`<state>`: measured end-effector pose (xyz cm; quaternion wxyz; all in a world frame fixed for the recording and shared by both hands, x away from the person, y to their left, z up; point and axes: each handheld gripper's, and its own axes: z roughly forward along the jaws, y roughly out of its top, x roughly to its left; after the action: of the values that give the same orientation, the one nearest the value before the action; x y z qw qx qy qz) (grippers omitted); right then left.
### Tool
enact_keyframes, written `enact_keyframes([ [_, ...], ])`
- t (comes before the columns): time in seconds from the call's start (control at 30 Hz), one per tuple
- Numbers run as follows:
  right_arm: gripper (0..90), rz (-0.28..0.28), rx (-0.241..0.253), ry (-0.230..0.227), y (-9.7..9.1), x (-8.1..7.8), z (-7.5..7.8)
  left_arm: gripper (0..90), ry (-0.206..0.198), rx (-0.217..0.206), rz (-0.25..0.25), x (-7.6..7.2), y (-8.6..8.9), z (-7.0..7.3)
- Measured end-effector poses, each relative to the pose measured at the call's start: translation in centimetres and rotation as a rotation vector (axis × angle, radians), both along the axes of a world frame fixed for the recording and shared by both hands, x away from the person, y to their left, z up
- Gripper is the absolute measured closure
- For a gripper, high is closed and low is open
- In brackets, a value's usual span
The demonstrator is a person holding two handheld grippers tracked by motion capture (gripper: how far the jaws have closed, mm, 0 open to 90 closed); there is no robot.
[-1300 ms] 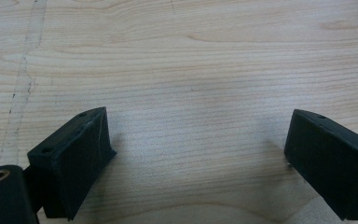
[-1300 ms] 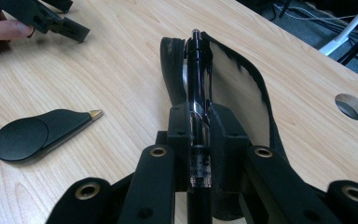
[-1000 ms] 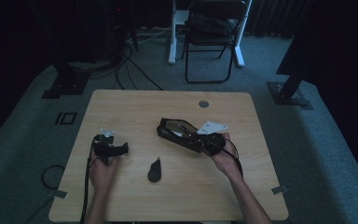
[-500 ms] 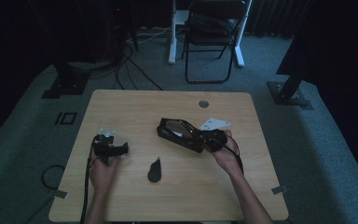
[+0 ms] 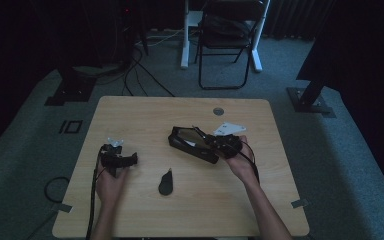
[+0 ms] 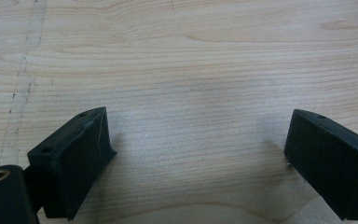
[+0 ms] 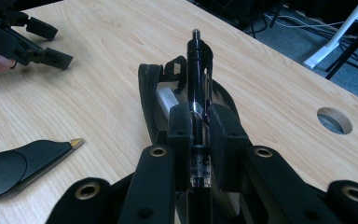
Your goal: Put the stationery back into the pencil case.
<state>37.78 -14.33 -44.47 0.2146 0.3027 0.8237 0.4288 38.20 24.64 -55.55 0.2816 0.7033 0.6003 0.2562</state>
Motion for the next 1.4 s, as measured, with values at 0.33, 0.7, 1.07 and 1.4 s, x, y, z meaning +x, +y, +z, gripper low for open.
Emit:
enact_keyframes([
  [0.33,79.8,0.015,0.01,0.007,0.3,1.0,-0.4,7.2,0.001,0.002,-0.002,0.0,0.0,0.0],
  [0.7,79.8,0.044,0.013,0.003,0.9,2.1,-0.6,7.2,0.001,0.001,-0.001,0.0,0.0,0.0],
  [1.07,79.7,0.039,0.026,0.018,1.1,3.2,-0.9,7.2,-0.002,0.0,0.001,0.0,0.0,0.0],
  [1.4,79.7,0.043,0.047,0.034,1.2,4.1,-1.4,7.2,-0.002,0.0,0.001,0.0,0.0,0.0],
])
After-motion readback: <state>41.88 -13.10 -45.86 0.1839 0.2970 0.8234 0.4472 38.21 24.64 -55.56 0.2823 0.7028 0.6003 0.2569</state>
